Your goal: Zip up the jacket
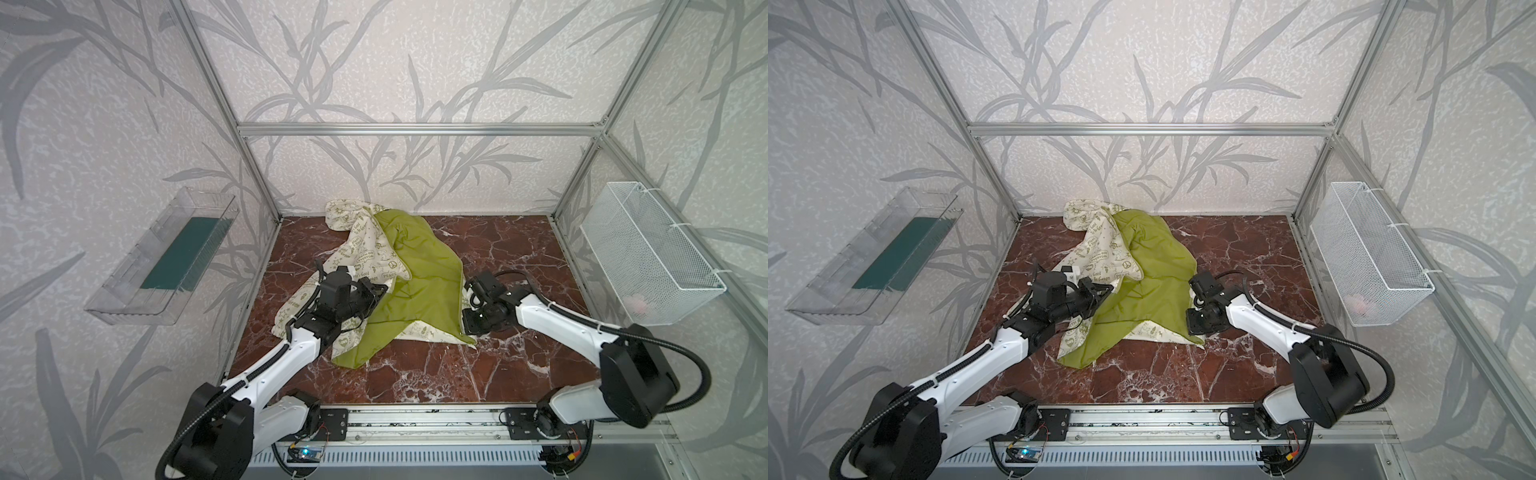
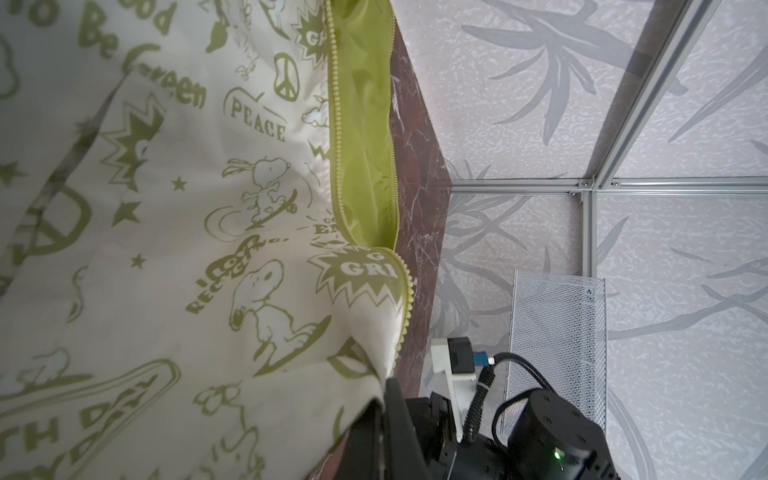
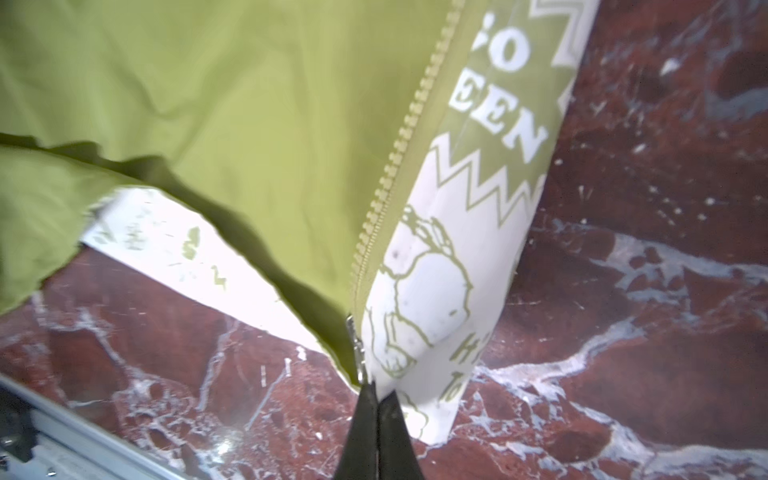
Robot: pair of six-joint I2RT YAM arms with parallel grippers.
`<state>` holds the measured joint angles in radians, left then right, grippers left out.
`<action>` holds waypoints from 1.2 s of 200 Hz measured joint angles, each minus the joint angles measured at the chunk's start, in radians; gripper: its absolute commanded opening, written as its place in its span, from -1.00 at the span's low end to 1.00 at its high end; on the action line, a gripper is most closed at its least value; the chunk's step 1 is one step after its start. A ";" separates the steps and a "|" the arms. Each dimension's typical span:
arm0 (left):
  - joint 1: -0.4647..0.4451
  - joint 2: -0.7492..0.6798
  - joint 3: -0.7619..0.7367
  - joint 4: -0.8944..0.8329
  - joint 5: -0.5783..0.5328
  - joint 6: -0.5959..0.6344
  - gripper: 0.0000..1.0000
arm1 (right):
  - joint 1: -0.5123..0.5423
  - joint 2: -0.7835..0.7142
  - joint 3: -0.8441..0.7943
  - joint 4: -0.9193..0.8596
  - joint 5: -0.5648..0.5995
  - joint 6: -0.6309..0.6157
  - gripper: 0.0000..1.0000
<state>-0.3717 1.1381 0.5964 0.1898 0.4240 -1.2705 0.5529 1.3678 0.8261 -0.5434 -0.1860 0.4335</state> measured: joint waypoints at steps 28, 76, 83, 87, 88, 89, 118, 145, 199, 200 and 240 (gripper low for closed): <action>0.037 0.048 0.084 0.013 0.058 0.054 -1.00 | 0.009 -0.166 -0.102 0.126 0.018 0.053 -1.00; 0.060 0.096 0.229 0.025 0.117 0.152 -1.00 | 0.068 -0.234 -0.042 0.146 0.127 0.045 -1.00; 0.064 0.111 0.247 0.033 0.128 0.158 -1.00 | 0.077 -0.236 -0.028 0.146 0.138 0.036 -1.00; 0.065 0.118 0.253 0.039 0.132 0.159 -1.00 | 0.082 -0.237 -0.019 0.147 0.145 0.028 -1.00; 0.066 0.121 0.255 0.041 0.134 0.161 -1.00 | 0.084 -0.237 -0.017 0.148 0.146 0.027 -1.00; 0.066 0.122 0.256 0.042 0.134 0.161 -1.00 | 0.085 -0.238 -0.016 0.148 0.147 0.026 -1.00; 0.084 0.125 0.258 0.080 0.134 0.163 -1.00 | 0.119 -0.241 0.005 0.193 0.167 -0.048 -1.00; 0.100 0.077 0.252 0.059 0.116 0.185 -1.00 | 0.143 -0.239 0.005 0.271 0.170 -0.135 -1.00; 0.142 -0.011 0.212 -0.004 0.097 0.232 -1.00 | 0.230 -0.169 0.063 0.417 0.185 -0.368 -1.00; 0.144 -0.011 0.211 -0.004 0.097 0.233 -1.00 | 0.233 -0.167 0.065 0.421 0.185 -0.375 -1.00; 0.164 -0.010 0.204 -0.017 0.099 0.242 -1.00 | 0.320 -0.154 0.053 0.661 0.200 -0.555 -1.00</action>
<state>-0.2081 1.1282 0.8001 0.1726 0.5232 -1.0286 0.8734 1.2137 0.8795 0.1173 0.0139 -0.1211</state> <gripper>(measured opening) 0.045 0.048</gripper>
